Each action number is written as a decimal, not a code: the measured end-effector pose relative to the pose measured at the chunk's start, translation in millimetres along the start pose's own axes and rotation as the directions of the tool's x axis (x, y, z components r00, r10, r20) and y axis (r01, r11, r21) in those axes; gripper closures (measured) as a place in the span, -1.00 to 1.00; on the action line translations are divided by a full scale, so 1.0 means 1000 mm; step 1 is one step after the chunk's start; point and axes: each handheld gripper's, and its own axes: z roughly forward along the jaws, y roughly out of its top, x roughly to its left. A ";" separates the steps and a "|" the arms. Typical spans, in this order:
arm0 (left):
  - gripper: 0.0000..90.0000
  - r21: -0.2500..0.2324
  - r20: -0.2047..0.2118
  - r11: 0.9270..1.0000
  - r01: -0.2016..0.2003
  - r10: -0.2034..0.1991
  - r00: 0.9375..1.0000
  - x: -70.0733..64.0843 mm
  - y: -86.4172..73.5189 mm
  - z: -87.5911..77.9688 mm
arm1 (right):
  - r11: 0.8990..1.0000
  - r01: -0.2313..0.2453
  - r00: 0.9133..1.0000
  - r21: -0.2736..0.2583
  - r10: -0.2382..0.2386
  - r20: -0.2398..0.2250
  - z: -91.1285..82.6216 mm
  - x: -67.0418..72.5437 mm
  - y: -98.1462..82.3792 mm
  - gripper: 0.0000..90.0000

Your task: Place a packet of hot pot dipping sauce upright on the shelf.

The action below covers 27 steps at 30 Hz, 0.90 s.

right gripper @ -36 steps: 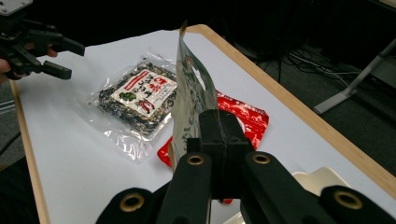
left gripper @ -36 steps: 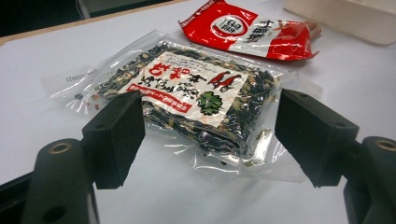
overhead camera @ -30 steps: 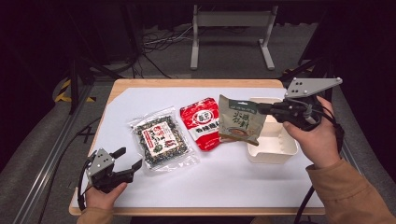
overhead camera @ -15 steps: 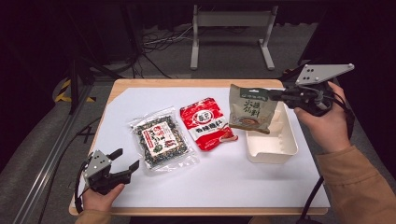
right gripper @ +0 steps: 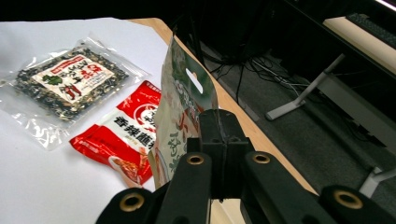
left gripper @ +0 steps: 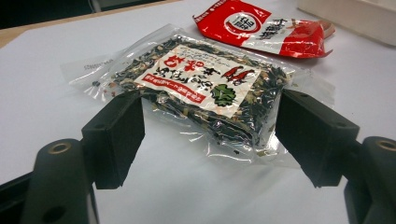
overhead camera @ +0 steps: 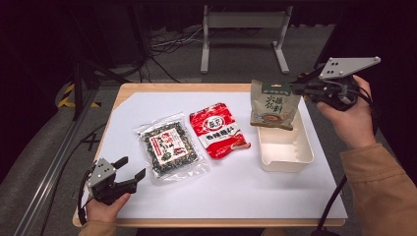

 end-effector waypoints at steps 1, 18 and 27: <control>-0.45 0.000 0.000 1.000 0.000 0.000 1.000 0.000 0.000 0.000 | 1.000 0.000 1.000 0.000 0.000 0.000 0.000 0.000 0.000 1.00; -0.46 0.004 0.001 1.000 0.000 0.000 1.000 0.000 0.000 0.000 | 0.998 0.063 0.997 0.003 -0.063 0.040 0.011 -0.031 -0.011 1.00; -0.46 0.005 0.000 1.000 0.000 0.000 1.000 0.000 -0.001 0.000 | 0.999 0.043 0.996 0.020 -0.045 0.073 0.020 -0.047 -0.022 1.00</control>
